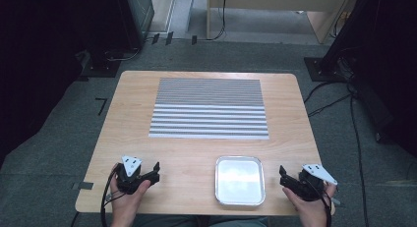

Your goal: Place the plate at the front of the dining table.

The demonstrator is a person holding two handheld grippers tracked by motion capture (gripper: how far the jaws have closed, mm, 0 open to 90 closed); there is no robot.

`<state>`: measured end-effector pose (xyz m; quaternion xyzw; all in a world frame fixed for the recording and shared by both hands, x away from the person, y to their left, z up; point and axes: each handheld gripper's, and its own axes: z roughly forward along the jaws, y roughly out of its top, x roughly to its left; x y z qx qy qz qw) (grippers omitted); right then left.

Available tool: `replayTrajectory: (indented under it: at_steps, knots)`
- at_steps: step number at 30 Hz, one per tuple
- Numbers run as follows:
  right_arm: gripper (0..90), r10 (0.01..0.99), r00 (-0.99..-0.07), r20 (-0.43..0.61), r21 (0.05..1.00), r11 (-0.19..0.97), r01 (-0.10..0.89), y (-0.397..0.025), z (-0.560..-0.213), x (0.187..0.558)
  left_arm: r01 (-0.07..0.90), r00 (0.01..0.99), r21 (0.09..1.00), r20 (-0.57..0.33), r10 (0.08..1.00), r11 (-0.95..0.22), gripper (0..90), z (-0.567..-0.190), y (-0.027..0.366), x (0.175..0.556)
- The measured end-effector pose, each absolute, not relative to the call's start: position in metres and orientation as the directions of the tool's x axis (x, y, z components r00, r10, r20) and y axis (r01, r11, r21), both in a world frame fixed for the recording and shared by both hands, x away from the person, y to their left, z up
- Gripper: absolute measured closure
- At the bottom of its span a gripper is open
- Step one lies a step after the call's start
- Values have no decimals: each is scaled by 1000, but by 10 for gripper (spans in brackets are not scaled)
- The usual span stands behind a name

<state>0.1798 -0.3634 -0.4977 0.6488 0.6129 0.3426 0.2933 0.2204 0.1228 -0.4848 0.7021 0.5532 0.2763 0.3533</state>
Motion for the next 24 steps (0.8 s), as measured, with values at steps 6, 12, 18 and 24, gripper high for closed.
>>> replayTrajectory:
  at_steps: [6, 12, 18, 24]
  knots:
    - [162, 995, -8, 95, 807, -72, 586, -358, -494, 177, 585, 268, 799, -28, 963, -140, 180, -483, 100, 220]
    - [220, 991, -64, 115, 825, -59, 563, -350, -491, 173, 568, 330, 805, -34, 943, -170, 180, -482, 65, 218]
    - [370, 981, -112, 156, 826, -67, 560, -345, -492, 171, 566, 378, 804, -57, 924, -182, 180, -482, 36, 215]
    - [477, 962, -132, 238, 841, -137, 523, -345, -492, 168, 558, 421, 809, -81, 903, -187, 181, -484, 16, 212]
